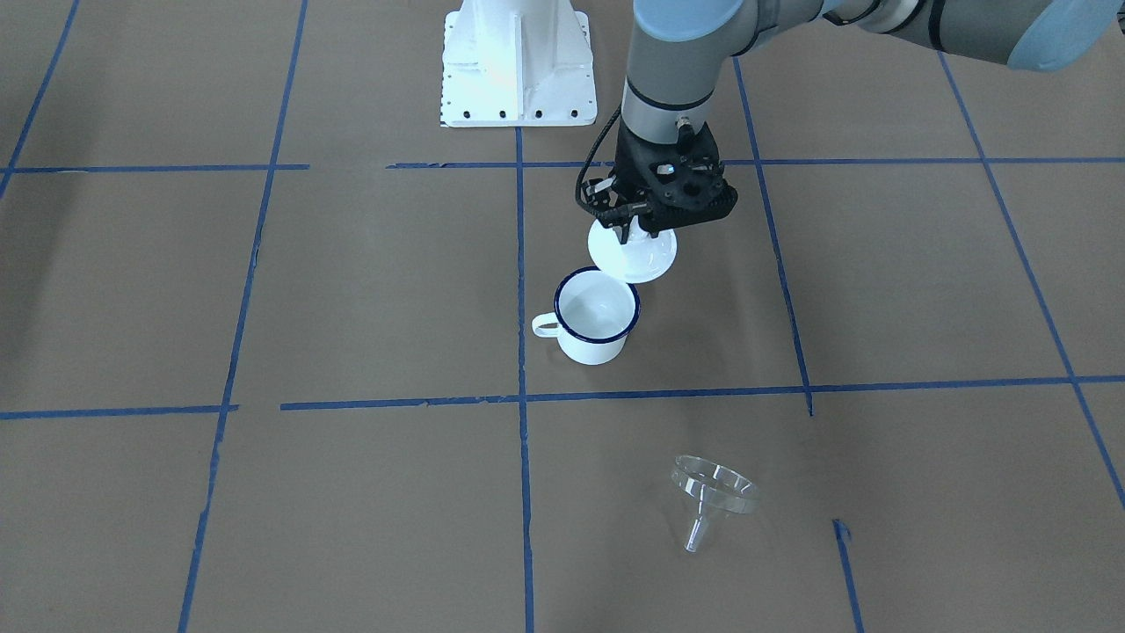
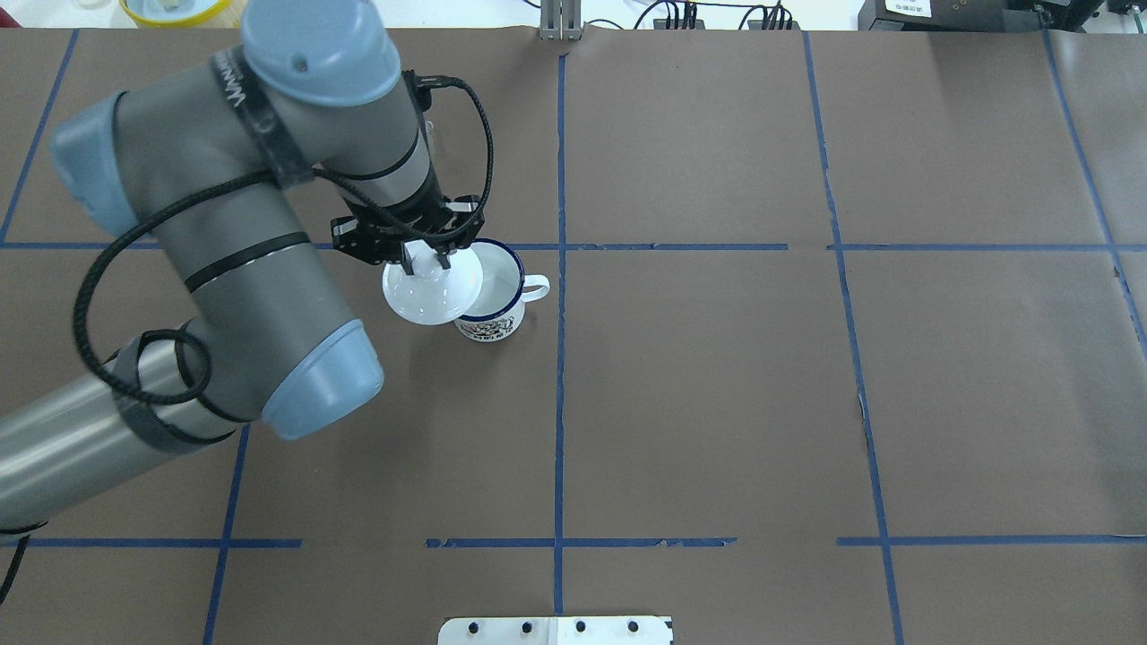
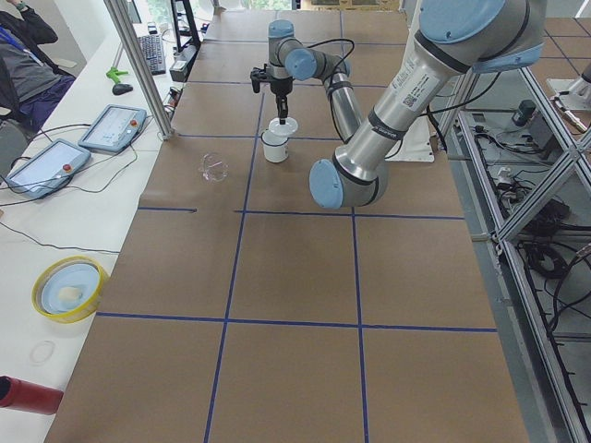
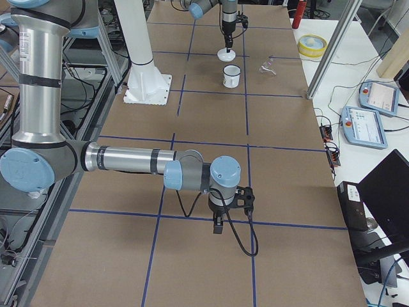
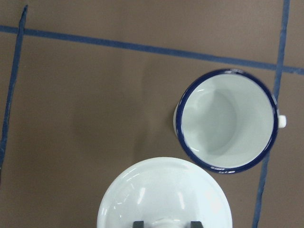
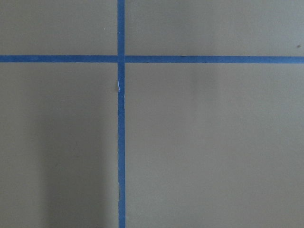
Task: Remove funnel from cup
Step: 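Lift the white lid and carry it over the mug with the left gripper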
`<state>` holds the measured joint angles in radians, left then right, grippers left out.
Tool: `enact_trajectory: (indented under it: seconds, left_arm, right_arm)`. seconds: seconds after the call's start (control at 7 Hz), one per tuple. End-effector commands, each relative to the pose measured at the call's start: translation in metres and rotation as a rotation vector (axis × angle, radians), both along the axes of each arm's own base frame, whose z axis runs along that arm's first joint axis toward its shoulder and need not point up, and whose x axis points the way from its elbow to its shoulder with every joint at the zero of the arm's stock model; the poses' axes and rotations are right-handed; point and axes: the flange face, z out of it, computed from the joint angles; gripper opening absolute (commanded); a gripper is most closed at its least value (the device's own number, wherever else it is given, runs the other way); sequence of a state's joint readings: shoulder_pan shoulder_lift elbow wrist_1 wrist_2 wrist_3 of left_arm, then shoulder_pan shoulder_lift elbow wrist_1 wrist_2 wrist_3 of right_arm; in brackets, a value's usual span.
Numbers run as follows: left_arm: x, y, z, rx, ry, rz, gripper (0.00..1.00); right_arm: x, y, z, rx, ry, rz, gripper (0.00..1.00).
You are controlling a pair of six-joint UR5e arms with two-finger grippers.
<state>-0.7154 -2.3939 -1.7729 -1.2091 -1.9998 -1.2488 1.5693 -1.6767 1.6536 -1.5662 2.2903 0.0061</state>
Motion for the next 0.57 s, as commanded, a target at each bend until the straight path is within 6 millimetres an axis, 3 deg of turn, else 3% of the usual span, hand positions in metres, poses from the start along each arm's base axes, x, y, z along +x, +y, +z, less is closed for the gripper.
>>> enact_trajectory:
  seconds: [0.0,0.43]
  left_arm:
    - [0.013,-0.032,-0.011,-0.023,-0.021,-0.017,0.0]
    - [0.043,-0.056,-0.002,-0.022,-0.016,-0.015,0.0]
  right_arm:
    - [0.0,0.0,0.0,0.0,0.0,0.0,1.0]
    - [0.0,0.0,0.0,0.0,0.0,0.0,1.0]
